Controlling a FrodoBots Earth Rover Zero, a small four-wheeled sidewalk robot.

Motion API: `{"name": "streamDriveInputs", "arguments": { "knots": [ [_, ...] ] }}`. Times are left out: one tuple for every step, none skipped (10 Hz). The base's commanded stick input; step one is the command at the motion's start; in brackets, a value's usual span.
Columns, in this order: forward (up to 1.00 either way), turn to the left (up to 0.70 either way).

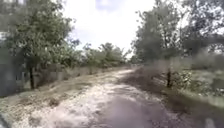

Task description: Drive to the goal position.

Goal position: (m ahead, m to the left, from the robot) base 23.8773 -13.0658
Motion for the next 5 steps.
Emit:
{"name": "streamDriveInputs", "arguments": {
  "knots": [
    [0.70, 0.00],
    [0.70, 0.00],
    [0.70, 0.00],
    [0.70, 0.00],
    [0.70, 0.00]
  ]
}}
